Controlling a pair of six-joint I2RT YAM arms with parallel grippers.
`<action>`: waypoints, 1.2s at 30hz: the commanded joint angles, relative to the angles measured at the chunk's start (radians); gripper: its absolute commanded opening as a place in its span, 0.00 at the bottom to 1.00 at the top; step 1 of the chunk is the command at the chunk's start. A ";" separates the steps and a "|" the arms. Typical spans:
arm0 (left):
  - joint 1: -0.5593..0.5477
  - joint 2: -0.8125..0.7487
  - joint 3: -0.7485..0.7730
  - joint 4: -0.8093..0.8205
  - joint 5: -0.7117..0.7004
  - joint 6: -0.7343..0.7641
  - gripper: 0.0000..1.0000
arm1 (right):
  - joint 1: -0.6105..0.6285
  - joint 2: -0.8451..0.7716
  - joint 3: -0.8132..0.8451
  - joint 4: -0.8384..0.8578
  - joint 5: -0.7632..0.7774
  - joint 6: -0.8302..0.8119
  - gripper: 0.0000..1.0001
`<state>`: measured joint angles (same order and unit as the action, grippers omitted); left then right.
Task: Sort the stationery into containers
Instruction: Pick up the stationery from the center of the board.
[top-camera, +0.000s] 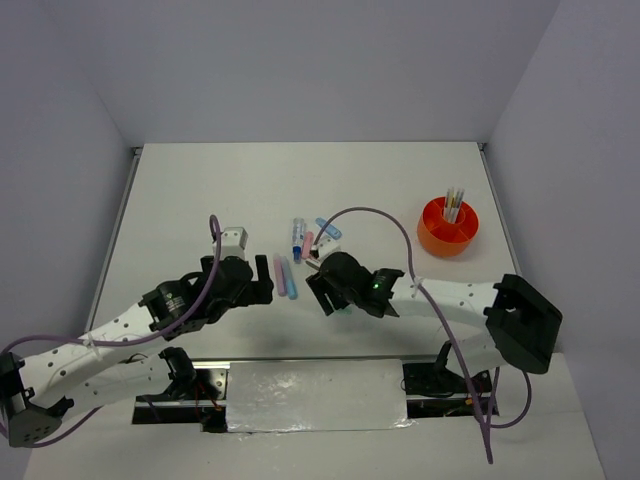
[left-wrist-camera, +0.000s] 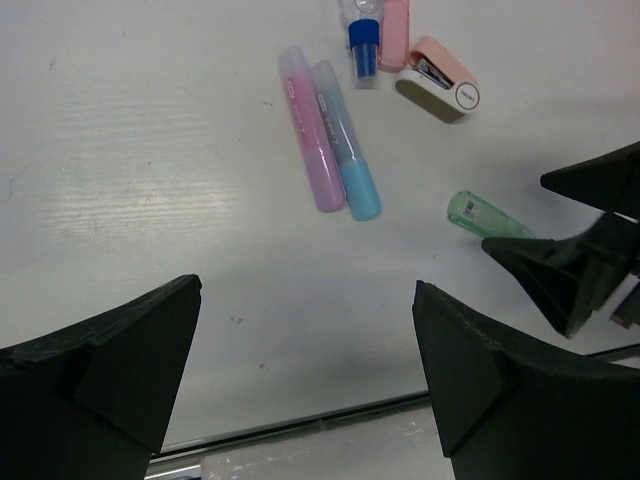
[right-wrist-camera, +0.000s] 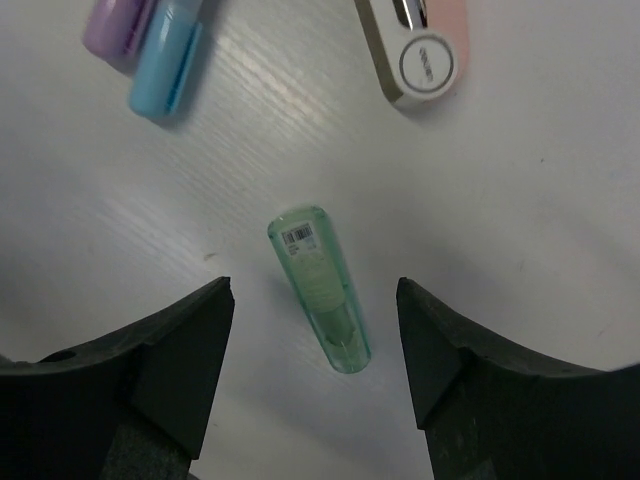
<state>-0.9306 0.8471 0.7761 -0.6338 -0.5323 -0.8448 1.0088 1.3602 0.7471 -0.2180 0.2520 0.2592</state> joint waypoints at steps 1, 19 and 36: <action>0.004 -0.014 -0.011 0.031 0.052 0.039 0.99 | 0.008 0.068 0.040 -0.043 0.015 -0.035 0.73; 0.004 -0.155 0.113 -0.138 0.054 0.084 0.99 | 0.037 0.327 0.135 -0.094 -0.123 -0.066 0.06; 0.004 -0.272 0.118 -0.099 0.049 0.216 0.99 | -0.473 -0.073 0.343 -0.331 0.283 0.012 0.07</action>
<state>-0.9306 0.5804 0.9077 -0.7799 -0.4934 -0.6609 0.6125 1.2327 1.0145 -0.4210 0.3347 0.2359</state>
